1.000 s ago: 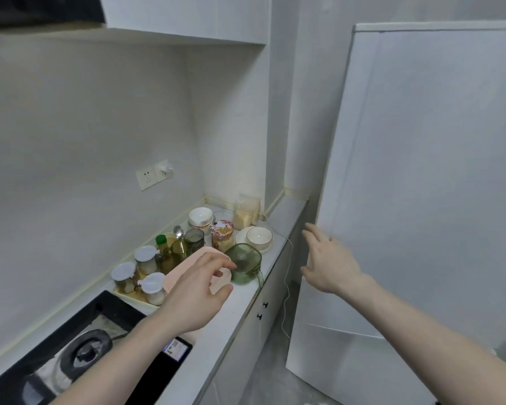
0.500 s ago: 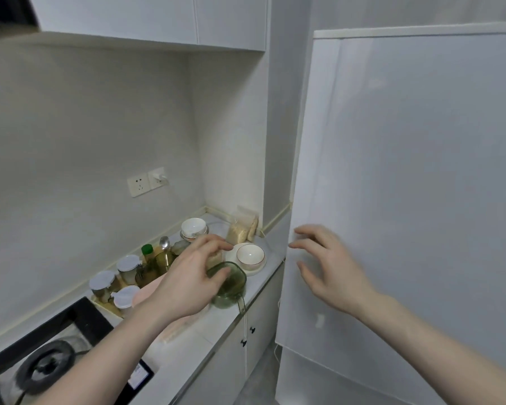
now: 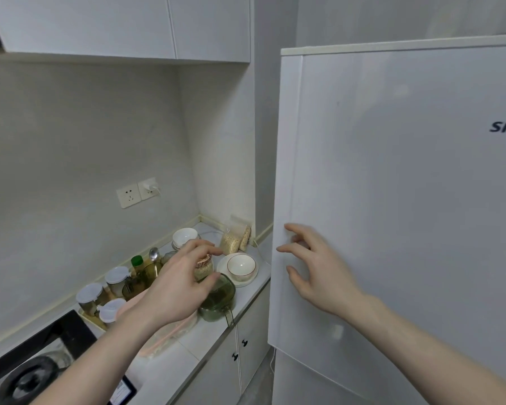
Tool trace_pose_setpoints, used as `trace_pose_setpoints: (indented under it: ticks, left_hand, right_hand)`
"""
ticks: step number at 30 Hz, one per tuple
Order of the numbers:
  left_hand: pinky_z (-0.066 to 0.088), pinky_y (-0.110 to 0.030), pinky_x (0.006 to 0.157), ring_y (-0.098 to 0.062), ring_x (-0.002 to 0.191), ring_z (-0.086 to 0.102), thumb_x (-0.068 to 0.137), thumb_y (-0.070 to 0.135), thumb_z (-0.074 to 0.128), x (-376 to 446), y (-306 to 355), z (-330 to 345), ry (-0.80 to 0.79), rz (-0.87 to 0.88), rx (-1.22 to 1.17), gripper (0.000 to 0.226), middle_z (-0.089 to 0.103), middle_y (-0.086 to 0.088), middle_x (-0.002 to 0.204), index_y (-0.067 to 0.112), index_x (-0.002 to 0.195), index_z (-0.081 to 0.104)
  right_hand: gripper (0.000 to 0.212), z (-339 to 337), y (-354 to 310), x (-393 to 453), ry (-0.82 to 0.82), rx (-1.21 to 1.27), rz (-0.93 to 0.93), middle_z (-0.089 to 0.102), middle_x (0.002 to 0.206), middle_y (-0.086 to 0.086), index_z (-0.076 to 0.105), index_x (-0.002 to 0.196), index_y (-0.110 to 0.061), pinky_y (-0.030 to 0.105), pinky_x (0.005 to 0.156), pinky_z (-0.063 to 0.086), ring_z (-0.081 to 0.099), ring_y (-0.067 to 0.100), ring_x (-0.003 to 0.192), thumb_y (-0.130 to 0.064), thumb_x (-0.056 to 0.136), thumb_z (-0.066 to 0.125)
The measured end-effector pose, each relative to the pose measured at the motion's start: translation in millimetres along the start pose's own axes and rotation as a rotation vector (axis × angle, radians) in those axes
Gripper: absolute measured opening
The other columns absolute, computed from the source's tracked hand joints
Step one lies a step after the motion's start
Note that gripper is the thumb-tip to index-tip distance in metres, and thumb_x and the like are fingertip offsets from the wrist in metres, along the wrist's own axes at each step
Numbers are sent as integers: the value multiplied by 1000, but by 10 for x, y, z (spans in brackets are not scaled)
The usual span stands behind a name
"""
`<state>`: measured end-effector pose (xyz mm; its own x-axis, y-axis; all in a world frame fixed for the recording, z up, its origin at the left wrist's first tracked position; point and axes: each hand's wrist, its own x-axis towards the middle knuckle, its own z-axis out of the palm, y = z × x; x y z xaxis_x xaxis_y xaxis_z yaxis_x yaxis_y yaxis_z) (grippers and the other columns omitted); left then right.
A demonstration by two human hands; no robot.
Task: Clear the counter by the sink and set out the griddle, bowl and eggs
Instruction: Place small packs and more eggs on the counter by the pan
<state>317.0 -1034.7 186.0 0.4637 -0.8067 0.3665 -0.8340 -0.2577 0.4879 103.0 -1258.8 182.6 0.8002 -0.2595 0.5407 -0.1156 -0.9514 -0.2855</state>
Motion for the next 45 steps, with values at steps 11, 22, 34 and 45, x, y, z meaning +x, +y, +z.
trace_pose_setpoints:
  ticks: [11,22,34,45]
  left_hand:
    - [47,-32,105,-2,119,53,92,35,70,-18,-120,-56,-54,-21,29,36,48,28,134,40,127,60]
    - [49,-30,98,2,113,54,90,33,70,-478,-638,-469,-70,-74,0,36,48,31,128,42,123,60]
    - [41,-14,100,10,122,50,93,36,71,-2440,-1532,-1389,57,-440,25,32,47,35,131,44,123,62]
    - [44,-15,102,9,118,52,94,32,70,-4373,-1418,-1984,311,-923,106,36,46,32,133,44,126,59]
  right_hand:
    - [53,-51,339,-32,-19,-398,184,31,163,6,69,124,-26,45,107,34,29,30,148,-20,72,73]
    - [52,338,-290,66,-126,-260,332,24,165,0,60,134,-33,53,118,30,18,31,151,-31,83,69]
    - [48,1500,-2399,345,-351,264,25,23,158,-23,55,136,-41,25,118,24,18,3,147,-37,90,69]
    - [46,2349,-3941,407,-662,494,-360,20,155,-33,53,135,-47,21,113,30,24,-4,145,-37,92,67]
